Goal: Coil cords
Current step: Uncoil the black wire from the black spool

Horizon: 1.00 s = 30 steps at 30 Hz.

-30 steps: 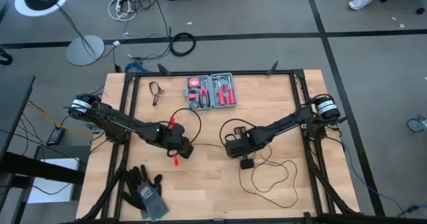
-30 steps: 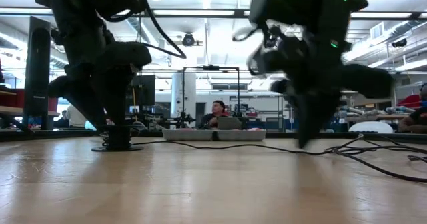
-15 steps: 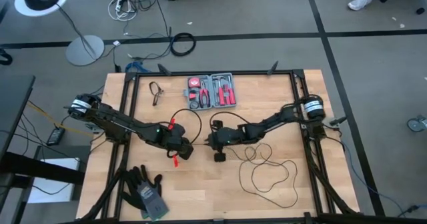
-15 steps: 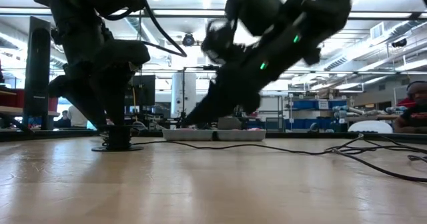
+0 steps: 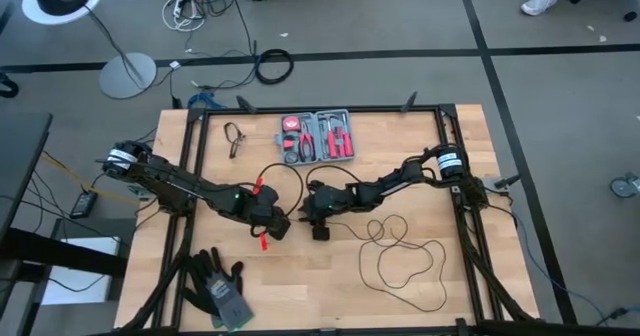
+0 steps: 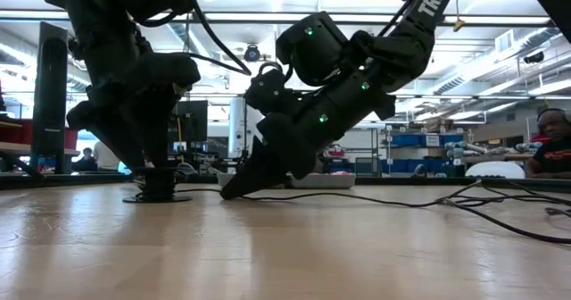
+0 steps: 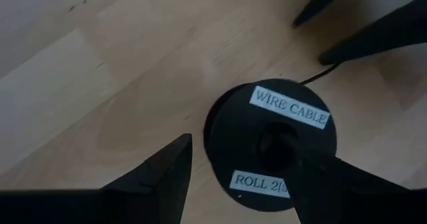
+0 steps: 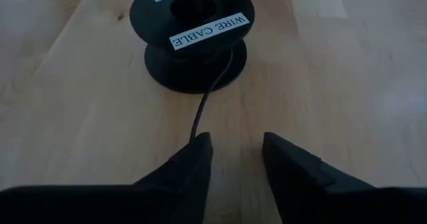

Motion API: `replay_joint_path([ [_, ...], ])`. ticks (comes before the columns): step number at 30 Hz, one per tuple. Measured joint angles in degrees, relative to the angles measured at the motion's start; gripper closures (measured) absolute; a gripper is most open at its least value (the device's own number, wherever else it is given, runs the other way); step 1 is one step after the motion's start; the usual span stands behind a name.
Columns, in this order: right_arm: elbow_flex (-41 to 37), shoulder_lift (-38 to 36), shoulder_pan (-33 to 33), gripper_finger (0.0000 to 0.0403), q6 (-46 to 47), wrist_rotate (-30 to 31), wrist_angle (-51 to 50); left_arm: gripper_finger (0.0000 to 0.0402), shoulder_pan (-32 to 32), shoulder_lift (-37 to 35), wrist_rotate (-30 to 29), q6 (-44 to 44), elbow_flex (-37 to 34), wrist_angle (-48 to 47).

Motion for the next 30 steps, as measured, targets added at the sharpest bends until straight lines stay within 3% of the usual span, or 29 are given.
replay_joint_path([
  [5, 0.06, -0.06, 0.02, 0.0294, -0.34, -0.33, -0.66, 0.0178, 0.00, 0.00, -0.11, 0.01, 0.00, 0.38],
  [11, 0.47, -1.04, 0.09, 0.0391, -0.41, -0.34, -7.50, 0.0178, 0.00, 0.00, -0.08, -0.01, 0.00, 0.38],
  [17, 0.35, -6.79, 0.67, 0.0400, 0.06, 0.48, -24.78, 0.0178, 0.00, 0.00, -0.02, -0.01, 0.00, 0.39],
  [21, -0.47, -11.12, 0.62, 0.0396, 2.32, 3.37, -30.41, 0.0178, 0.00, 0.00, -0.02, 0.00, 0.00, 0.41],
  [26, -0.09, -13.06, -0.48, 0.0393, 2.24, 2.23, -16.67, 0.0178, 0.00, 0.00, 0.04, -0.01, 0.00, 1.74],
  [30, -0.29, -8.42, -0.74, 0.0369, 0.32, -2.69, -7.22, 0.0178, 0.00, 0.00, 0.06, 0.00, 0.00, 2.61],
])
